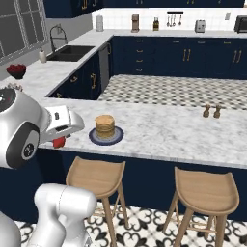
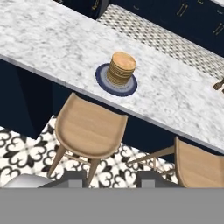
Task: Take the strawberry from the fridge and place it on top of the pancake, located on the dining counter.
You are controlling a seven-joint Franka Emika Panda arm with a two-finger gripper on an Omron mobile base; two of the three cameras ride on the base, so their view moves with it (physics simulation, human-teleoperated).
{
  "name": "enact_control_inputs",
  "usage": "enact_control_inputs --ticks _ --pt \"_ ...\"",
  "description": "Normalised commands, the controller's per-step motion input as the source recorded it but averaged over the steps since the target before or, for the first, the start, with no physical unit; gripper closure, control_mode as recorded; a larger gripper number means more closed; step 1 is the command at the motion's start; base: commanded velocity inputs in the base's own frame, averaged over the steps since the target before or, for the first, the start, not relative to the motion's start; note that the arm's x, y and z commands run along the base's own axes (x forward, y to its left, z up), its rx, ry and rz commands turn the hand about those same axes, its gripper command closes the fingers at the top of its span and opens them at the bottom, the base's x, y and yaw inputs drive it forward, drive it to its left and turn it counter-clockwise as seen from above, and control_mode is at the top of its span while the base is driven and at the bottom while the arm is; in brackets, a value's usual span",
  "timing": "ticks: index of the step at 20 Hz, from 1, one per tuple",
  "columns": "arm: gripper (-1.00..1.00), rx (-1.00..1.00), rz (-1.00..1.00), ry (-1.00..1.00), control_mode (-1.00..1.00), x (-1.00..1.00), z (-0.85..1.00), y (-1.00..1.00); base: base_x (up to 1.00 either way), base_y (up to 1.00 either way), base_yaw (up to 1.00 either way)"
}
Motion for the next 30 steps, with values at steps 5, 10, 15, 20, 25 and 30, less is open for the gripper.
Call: enact_control_inputs --ticks 5,10,15,20,25,30 --pt "1.00 0.00 0.02 0.00 -1.00 0.10 0.00 0.00 0.09 0.00 0.12" --pt "1.00 0.00 0.00 0.00 -1.00 0.98 0.00 0.00 0.00 0.00 0.00" --pt "1.00 0.00 -0.06 0.09 -1.00 1.00 -0.15 0.01 0.00 0.00 0.00" --pt "1.00 0.06 -0.02 0.13 -1.00 1.00 -0.15 0.02 0.00 0.00 0.00" --pt "1.00 0.03 0.00 0.14 -1.00 1.00 -0.52 0.00 0.00 0.00 0.00" --pt "1.00 0.00 0.00 0.07 -1.00 1.00 -0.73 0.08 0.00 0.00 0.00"
